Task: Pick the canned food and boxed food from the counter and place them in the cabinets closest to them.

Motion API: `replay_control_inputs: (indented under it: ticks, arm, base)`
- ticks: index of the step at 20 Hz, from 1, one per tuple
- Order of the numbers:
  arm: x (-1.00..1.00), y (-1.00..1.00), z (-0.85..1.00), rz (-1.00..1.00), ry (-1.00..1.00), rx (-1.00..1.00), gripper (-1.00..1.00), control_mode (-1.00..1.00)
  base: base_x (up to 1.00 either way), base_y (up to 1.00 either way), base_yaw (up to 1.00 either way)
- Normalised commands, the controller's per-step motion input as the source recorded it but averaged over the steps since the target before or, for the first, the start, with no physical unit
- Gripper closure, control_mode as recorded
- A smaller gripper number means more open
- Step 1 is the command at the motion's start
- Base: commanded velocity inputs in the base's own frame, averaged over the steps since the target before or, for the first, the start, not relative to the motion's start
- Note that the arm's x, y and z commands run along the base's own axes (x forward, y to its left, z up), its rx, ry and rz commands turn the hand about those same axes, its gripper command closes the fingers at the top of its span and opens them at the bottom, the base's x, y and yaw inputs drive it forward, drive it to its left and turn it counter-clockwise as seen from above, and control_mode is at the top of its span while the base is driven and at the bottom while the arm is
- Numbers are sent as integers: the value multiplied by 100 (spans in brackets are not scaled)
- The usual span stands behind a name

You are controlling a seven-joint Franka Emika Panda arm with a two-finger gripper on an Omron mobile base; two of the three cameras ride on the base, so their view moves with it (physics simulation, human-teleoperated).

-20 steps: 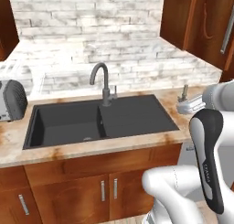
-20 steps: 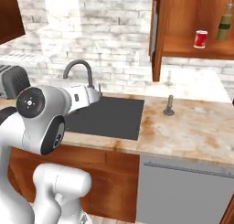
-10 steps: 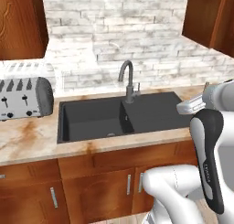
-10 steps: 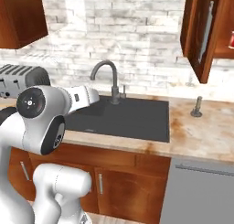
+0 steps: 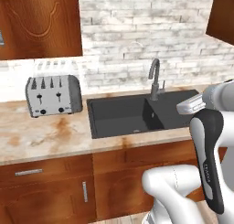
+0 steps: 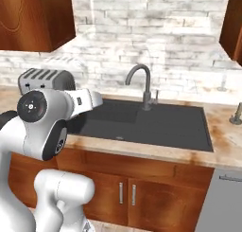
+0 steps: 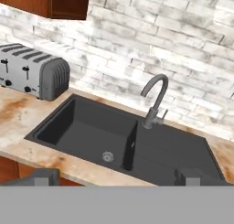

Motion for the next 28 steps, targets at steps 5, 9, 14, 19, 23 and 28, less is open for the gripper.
replay_control_inputs:
  ticks: [5, 9, 14, 19, 23, 28]
  arm:
    - [0, 0, 0, 0, 0, 0, -100, 100]
    - [0, 0, 0, 0, 0, 0, -100, 100]
    - [0, 0, 0, 0, 0, 0, -100, 100]
    - [0, 0, 0, 0, 0, 0, -100, 100]
    - [0, 0, 0, 0, 0, 0, -100, 100]
    - [0, 0, 0, 0, 0, 0, -100, 100]
  base:
    - [-23, 70, 0]
    - [-23, 70, 0]
    - [-22, 71, 0]
    - [-22, 71, 0]
    - [-22, 71, 0]
    - [-21, 72, 0]
